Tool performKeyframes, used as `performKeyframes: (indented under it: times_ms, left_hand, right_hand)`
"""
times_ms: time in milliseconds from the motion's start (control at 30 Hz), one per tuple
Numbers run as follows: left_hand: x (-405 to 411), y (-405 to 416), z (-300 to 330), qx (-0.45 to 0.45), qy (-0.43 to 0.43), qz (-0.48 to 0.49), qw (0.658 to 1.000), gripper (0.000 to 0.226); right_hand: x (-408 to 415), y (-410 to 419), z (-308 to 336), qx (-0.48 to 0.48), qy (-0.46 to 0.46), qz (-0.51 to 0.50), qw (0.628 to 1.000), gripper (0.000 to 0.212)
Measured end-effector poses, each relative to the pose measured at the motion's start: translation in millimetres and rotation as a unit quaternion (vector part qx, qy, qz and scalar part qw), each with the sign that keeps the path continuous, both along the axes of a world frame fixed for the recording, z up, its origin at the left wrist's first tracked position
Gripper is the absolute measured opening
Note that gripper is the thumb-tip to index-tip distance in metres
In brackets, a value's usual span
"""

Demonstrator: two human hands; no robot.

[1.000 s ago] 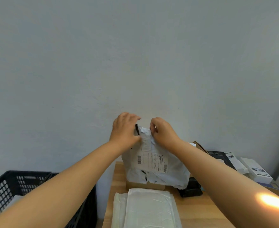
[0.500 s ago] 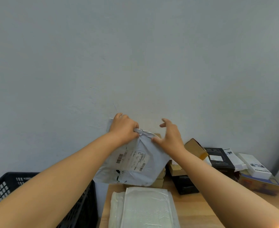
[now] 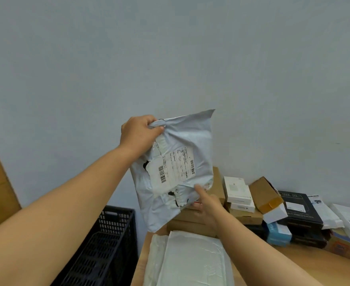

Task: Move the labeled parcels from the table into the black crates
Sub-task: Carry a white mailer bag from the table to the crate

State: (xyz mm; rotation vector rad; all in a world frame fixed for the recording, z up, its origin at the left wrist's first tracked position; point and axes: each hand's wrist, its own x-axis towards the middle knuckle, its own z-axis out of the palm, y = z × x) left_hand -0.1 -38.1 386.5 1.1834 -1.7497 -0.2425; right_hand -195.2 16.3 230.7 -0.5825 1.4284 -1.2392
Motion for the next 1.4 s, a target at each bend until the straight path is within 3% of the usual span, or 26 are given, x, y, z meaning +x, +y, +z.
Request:
performKeyframes:
  times_ms: [100,200,400,667,967,1133,1400]
  left_hand:
    - [29,4,-17,0.026,0.015,0.036,0.999,0.018]
    - [67,10,-39,0.063,0.019,0.079,0.995,0.013]
    - [165,25,-84,0.133,0.041,0.159,0.978,0.017]
    - [327,42,-125,0.214,0.047,0.211,0.952,0.003]
    - [512,50,-166,0.278,0.082,0.210,0.934,0.009]
    - [569,40,-190,0.285,0.083,0.206,0.932,0.011]
    - [614,3,-237,0.338,0.055,0.195,0.919,0.015]
  right_hand:
    - [31,-2,-7,-0.017,-0.095,0.039,0.995,0.030]
    - [58,-5,-11,-0.014,-0.086,0.033,0.996,0.015]
    - [115,-20,-11,0.001,0.038,0.072,0.997,0.038]
    - [251,-31,-10,-0.035,0.119,0.079,0.989,0.010]
    - [437,-56,-40,-0.048,0.172,0.120,0.977,0.013]
    - [495,-67,-57,-0.041,0.196,0.108,0.974,0.004]
    - [546,-109,-102,-0.006,0.224,0.094,0.970,0.012]
